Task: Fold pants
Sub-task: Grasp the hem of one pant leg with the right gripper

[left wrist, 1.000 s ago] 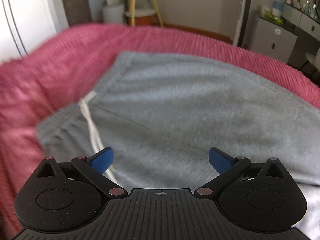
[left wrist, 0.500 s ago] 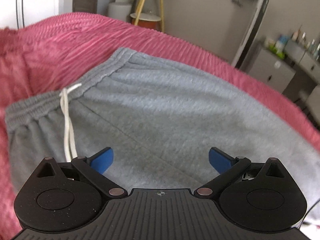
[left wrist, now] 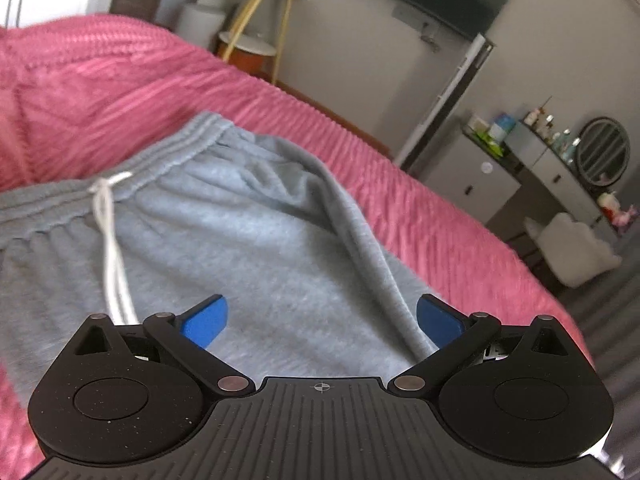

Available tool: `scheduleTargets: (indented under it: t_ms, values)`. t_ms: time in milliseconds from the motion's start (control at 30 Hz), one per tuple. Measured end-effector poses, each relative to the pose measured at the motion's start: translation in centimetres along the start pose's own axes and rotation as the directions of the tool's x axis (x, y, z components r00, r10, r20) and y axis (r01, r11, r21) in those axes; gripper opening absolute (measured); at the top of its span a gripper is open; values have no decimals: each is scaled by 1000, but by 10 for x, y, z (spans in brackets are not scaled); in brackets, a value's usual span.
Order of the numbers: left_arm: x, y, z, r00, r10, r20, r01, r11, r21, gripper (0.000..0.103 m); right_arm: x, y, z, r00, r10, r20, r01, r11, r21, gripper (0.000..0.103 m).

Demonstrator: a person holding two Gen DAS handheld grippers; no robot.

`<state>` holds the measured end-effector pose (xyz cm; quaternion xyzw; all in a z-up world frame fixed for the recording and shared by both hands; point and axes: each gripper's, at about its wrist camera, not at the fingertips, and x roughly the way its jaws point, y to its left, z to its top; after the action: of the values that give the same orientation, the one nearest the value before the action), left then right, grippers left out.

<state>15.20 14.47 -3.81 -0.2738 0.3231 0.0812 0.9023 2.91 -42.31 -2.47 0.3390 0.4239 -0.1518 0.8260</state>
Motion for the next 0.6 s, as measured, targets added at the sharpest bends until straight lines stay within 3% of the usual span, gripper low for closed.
scheduleTargets:
  t_ms: [67, 133, 267, 400, 467, 533, 600]
  values:
    - [10, -2, 10, 999, -28, -29, 28, 1000, 0, 93, 11, -17, -11, 999, -27, -43, 27, 1000, 12, 3]
    - [27, -7, 26, 998, -40, -57, 41, 999, 22, 88, 8, -16, -13, 999, -32, -13, 32, 999, -29, 3]
    - [69, -20, 59, 990, -37, -138, 40, 999, 21, 87, 11, -9, -13, 998, -70, 9, 70, 988, -136, 7]
    - [123, -40, 87, 979, 6, -202, 2, 999, 40, 82, 19, -15, -11, 998, -48, 42, 53, 993, -103, 9]
    - [152, -48, 90, 964, 51, -262, -33, 997, 72, 62, 24, -20, -11, 998, -31, 52, 35, 997, -72, 9]
    - [177, -54, 89, 951, 80, -298, -51, 993, 105, 55, 21, -23, -9, 999, -20, 47, 22, 999, -49, 10]
    - [199, -56, 83, 933, 116, -342, -71, 988, 140, 40, 20, -23, -4, 999, -11, 32, 12, 1000, -28, 13]
